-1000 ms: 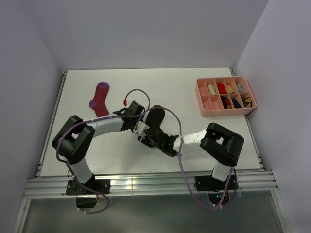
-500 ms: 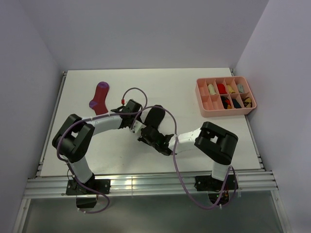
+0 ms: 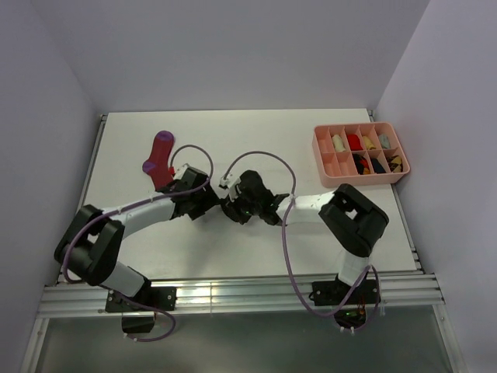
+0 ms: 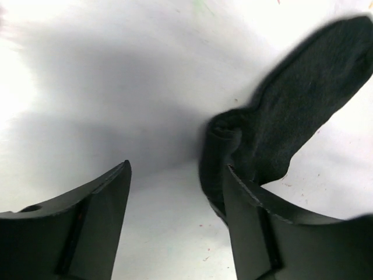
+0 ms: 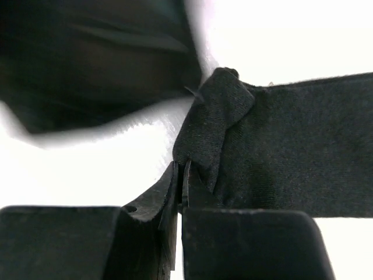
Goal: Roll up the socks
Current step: Roll the sock at the center of the board.
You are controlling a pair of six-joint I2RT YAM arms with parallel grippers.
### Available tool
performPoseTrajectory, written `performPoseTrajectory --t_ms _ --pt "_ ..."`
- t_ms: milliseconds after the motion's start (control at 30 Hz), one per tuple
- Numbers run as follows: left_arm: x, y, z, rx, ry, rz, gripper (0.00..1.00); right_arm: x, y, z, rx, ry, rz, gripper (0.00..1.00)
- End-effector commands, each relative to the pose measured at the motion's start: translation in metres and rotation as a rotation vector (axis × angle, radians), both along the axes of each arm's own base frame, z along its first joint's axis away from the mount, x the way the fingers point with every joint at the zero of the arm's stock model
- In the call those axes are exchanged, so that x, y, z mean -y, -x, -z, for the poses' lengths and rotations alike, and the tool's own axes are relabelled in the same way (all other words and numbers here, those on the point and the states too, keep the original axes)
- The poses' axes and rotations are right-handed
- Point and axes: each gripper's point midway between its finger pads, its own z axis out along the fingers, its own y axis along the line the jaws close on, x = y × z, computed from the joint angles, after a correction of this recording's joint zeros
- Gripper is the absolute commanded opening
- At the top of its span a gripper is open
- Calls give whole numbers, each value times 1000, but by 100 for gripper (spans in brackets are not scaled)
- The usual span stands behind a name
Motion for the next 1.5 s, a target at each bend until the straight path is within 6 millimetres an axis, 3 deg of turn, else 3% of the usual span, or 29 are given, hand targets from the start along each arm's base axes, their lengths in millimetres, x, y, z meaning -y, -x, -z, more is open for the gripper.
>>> performPoseTrajectory --t_ms 0,67,167,333,400,567,833,1200,1267,1300,1333,1367,1400,1467 --pt "-17 -10 -22 102 46 -140 70 -3 32 -7 -315 -145 -58 0" --pt "-21 -7 -26 133 77 -165 71 0 26 -12 -387 -212 -57 0" --pt "-18 -5 -29 172 122 -149 71 -4 32 -17 -550 -334 -91 0" --pt "-3 -2 -25 173 191 -96 69 3 21 -23 -752 -527 -65 0" --pt "6 -3 -23 171 208 -81 67 9 19 -15 -833 -552 -39 0" --pt "29 6 -8 135 217 -36 65 15 13 -6 -921 -596 -16 0" --pt "34 4 4 111 207 -45 60 23 6 1 -932 -574 21 0" --pt "26 21 32 27 147 -52 25 31 -8 7 -856 -519 96 0" --pt "25 22 37 15 131 -49 15 35 -12 7 -803 -485 113 6" --pt "25 21 37 11 126 -47 11 36 -14 -3 -759 -483 111 11" --pt "26 20 36 14 121 -40 5 37 -12 -6 -740 -464 115 19" --pt "25 20 38 12 110 -40 3 41 -19 -6 -668 -439 129 24" --pt "27 18 35 14 105 -34 0 42 -19 -21 -606 -438 119 29" --pt "27 16 34 16 86 -18 0 46 -17 -23 -510 -374 115 38"
